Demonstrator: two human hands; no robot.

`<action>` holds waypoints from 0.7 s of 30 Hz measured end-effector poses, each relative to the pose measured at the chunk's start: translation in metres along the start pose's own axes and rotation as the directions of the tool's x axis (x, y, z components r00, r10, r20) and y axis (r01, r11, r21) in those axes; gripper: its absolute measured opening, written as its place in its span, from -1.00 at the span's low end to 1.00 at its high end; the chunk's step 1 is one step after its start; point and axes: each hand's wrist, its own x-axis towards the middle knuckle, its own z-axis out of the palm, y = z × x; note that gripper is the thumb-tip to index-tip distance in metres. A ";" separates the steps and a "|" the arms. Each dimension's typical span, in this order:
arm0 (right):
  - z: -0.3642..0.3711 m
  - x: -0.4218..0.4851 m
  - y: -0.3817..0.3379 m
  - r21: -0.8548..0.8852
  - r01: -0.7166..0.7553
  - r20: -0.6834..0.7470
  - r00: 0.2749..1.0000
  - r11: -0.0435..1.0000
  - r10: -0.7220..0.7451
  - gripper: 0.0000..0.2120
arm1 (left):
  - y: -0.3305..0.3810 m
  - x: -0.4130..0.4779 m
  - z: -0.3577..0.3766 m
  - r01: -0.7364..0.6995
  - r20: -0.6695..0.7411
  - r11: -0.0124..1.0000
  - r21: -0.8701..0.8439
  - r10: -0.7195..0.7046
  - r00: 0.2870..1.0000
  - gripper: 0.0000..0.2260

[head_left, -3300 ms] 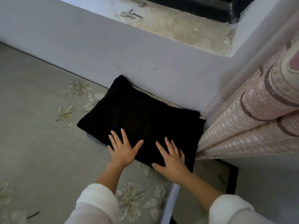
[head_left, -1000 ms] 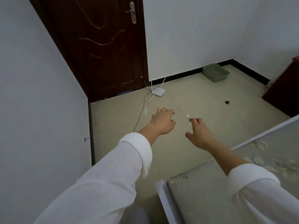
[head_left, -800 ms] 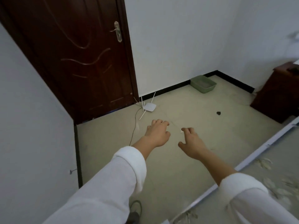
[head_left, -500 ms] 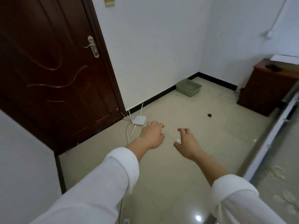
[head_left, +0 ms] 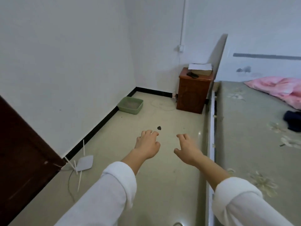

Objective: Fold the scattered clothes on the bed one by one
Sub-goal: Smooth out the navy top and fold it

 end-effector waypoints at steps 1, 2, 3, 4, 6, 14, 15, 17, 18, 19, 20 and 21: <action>-0.011 0.017 0.012 0.017 -0.019 -0.018 1.000 1.000 0.019 -0.41 | 0.012 0.026 -0.002 -0.025 0.005 1.000 0.001 0.025 1.000 -0.58; -0.024 0.035 0.024 0.034 -0.041 -0.032 0.999 0.999 0.042 -0.41 | 0.024 0.052 -0.004 -0.052 0.013 0.999 0.001 0.052 0.999 -0.58; -0.038 0.051 0.037 0.047 -0.068 -0.042 0.997 0.997 0.070 -0.41 | 0.039 0.078 -0.006 -0.081 0.020 0.997 0.001 0.081 0.997 -0.58; -0.052 0.066 0.051 0.056 -0.095 -0.054 0.994 0.994 0.098 -0.41 | 0.054 0.102 -0.008 -0.110 0.025 0.994 0.001 0.110 0.994 -0.59; -0.077 0.095 0.079 0.060 -0.145 -0.078 0.986 0.988 0.150 -0.41 | 0.083 0.149 -0.010 -0.164 0.022 0.986 -0.005 0.164 0.986 -0.59; -0.140 0.189 0.191 0.104 -0.371 -0.109 0.918 0.923 0.381 -0.45 | 0.181 0.321 0.001 -0.367 0.091 0.930 -0.024 0.367 0.926 -0.61; -0.146 0.202 0.206 0.119 -0.402 -0.111 0.903 0.908 0.415 -0.44 | 0.192 0.343 0.006 -0.393 0.108 0.919 -0.032 0.394 0.913 -0.61; -0.158 0.232 0.238 0.137 -0.457 -0.117 0.874 0.879 0.472 -0.43 | 0.214 0.389 0.014 -0.447 0.133 0.893 -0.047 0.449 0.883 -0.61; -0.165 0.247 0.254 0.139 -0.484 -0.131 0.856 0.864 0.501 -0.45 | 0.225 0.413 0.017 -0.478 0.141 0.877 -0.046 0.479 0.866 -0.61; -0.172 0.263 0.270 0.147 -0.512 -0.150 0.834 0.847 0.530 -0.46 | 0.237 0.438 0.021 -0.508 0.148 0.860 -0.044 0.509 0.848 -0.61; -0.178 0.278 0.285 0.163 -0.540 -0.168 0.809 0.826 0.563 -0.46 | 0.248 0.461 0.025 -0.533 0.159 0.845 -0.043 0.533 0.831 -0.60; -0.184 0.293 0.299 0.186 -0.566 -0.180 0.784 0.803 0.595 -0.45 | 0.259 0.483 0.029 -0.555 0.174 0.831 -0.044 0.554 0.814 -0.60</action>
